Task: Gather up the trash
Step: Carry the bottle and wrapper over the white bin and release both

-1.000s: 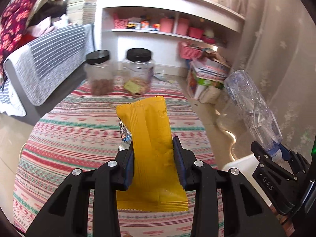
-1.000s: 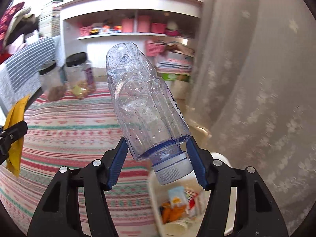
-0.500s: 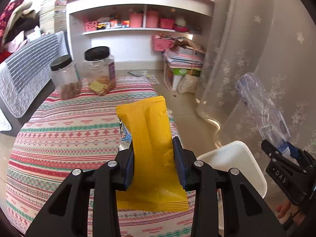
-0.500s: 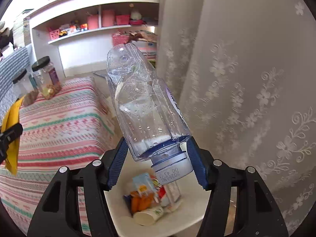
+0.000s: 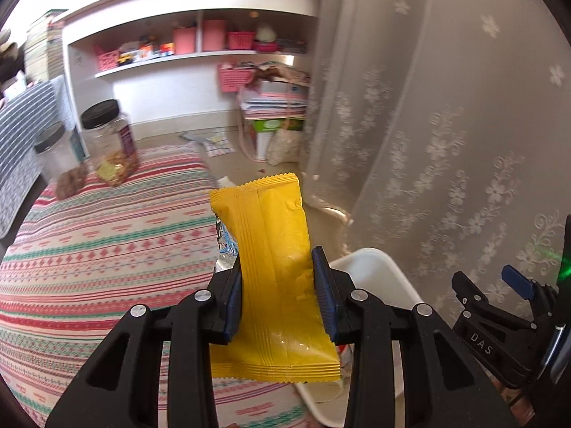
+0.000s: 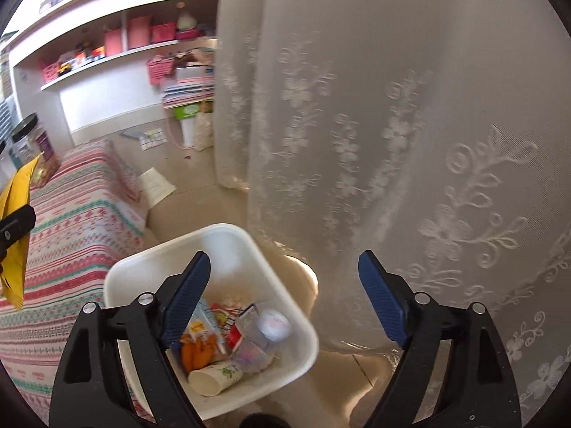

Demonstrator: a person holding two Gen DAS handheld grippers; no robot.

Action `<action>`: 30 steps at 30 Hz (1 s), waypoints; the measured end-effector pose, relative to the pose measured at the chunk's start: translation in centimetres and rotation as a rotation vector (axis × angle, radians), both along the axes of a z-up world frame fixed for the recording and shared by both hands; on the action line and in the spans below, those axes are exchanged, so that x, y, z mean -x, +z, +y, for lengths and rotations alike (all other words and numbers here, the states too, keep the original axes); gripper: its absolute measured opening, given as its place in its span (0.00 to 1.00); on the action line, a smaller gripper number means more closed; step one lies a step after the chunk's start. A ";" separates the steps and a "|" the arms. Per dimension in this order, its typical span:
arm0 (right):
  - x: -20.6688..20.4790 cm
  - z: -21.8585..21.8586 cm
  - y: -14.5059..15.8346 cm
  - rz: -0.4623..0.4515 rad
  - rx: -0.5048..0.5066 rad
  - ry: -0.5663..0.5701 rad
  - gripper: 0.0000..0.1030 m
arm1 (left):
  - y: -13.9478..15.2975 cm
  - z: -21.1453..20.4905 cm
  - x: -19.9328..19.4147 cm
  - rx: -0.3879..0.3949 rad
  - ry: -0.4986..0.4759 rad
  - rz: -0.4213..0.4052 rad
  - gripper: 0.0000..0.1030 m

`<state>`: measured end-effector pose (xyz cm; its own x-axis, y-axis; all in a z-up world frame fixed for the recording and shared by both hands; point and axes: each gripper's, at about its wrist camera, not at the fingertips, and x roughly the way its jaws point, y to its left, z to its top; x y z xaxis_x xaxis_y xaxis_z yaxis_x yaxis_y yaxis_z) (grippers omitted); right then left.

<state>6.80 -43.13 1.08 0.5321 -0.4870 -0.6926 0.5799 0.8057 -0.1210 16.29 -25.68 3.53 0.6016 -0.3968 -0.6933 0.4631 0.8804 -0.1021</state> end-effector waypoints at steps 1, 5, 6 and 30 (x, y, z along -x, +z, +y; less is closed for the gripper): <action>0.3 -0.4 0.0 0.002 -0.002 -0.010 0.80 | -0.1 -0.6 0.2 -0.002 -0.011 0.001 0.35; 1.5 -2.1 -0.1 0.002 -0.015 -0.052 0.82 | -0.5 -2.8 0.9 0.000 -0.053 0.014 0.36; 1.7 -2.4 -0.1 0.004 -0.015 -0.058 0.82 | -0.6 -3.4 1.0 0.003 -0.065 0.020 0.36; 4.1 -2.9 0.7 -0.061 0.001 -0.130 0.93 | -3.9 -7.3 2.7 -0.098 -0.166 0.066 0.85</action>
<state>2.70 -45.99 1.75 0.5054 -0.5549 -0.6609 0.6856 0.7233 -0.0830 13.62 -32.98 -0.39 0.4850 -0.4153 -0.7696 0.5980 0.7996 -0.0547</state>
